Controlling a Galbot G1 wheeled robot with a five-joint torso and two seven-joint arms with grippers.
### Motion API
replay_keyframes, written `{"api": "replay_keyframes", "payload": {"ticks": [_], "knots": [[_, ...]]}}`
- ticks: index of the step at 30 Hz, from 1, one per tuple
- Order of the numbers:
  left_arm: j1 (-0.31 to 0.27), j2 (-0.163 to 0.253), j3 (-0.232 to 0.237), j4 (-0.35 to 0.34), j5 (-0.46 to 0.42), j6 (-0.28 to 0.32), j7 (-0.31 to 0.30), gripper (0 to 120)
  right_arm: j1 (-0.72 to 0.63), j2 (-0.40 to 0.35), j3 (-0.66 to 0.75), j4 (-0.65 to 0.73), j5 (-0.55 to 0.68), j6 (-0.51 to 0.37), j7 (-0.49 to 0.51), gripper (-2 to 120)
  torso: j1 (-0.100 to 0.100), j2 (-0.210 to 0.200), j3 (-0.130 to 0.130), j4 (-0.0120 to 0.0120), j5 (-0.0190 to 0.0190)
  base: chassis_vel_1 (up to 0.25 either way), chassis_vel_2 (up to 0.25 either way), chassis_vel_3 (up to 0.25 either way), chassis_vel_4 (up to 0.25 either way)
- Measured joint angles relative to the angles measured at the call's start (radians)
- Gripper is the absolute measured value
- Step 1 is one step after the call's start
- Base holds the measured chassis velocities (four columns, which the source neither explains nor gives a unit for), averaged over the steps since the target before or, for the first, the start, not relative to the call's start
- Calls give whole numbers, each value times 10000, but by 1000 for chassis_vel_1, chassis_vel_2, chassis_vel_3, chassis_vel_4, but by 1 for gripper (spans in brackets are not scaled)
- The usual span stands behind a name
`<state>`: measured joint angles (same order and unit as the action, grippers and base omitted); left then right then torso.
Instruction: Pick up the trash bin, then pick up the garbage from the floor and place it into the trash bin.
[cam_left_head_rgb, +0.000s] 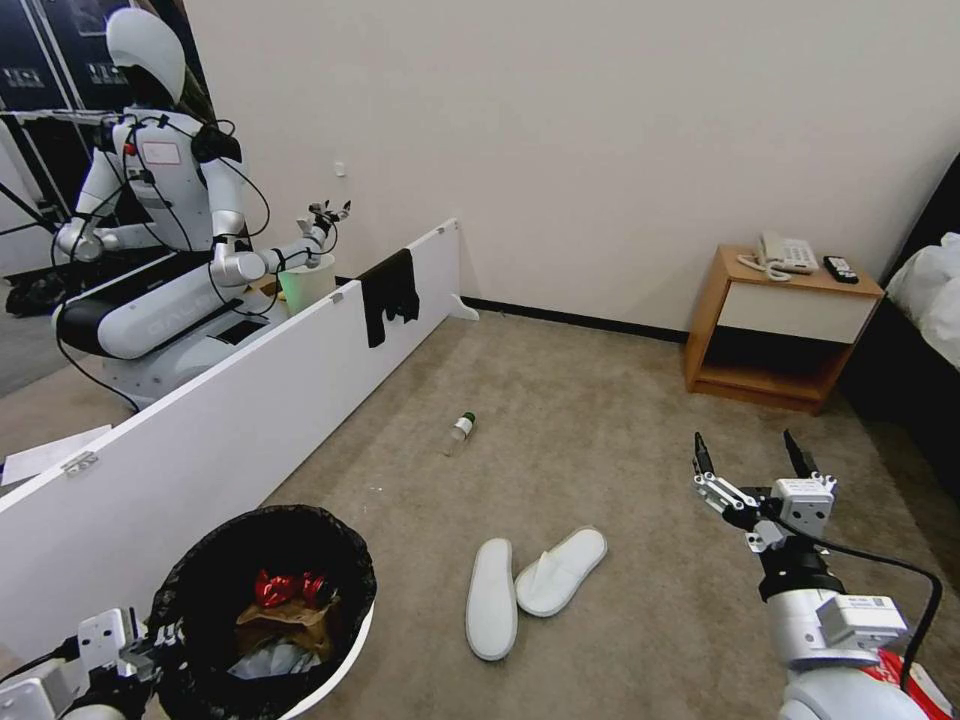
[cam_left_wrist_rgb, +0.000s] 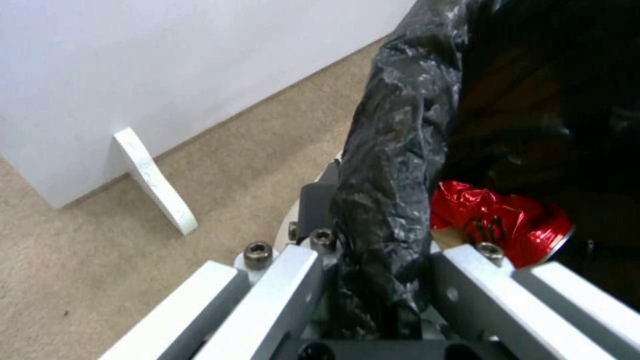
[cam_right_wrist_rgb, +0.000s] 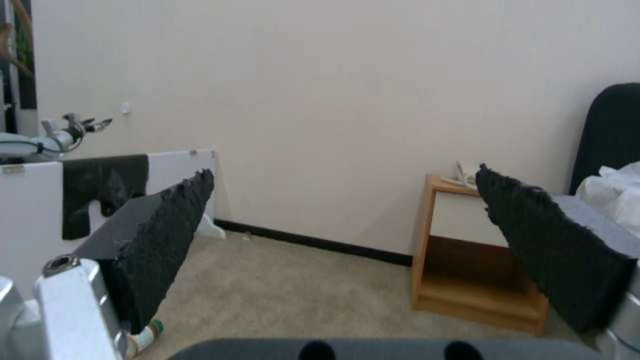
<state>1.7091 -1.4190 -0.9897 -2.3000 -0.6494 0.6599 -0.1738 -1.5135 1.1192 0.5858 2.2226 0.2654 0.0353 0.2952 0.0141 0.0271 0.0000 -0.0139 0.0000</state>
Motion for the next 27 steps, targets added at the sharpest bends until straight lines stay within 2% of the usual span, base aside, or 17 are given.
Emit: {"api": "replay_keyframes", "payload": {"ticks": [16, 27], "knots": [[10, -21, -1, 21, 40, -68, 6, 2, 18, -87, 6, -19, 17, 28, 10, 100, 0, 0, 0, 3, 0, 10, 10, 8, 8], [-3, -38, 12, 163, 318, -164, 81, 2, 252, -434, -145, -176, 298, 17, 45, 100, 0, 0, 0, 0, 1, 0, 0, 0, 0]]}}
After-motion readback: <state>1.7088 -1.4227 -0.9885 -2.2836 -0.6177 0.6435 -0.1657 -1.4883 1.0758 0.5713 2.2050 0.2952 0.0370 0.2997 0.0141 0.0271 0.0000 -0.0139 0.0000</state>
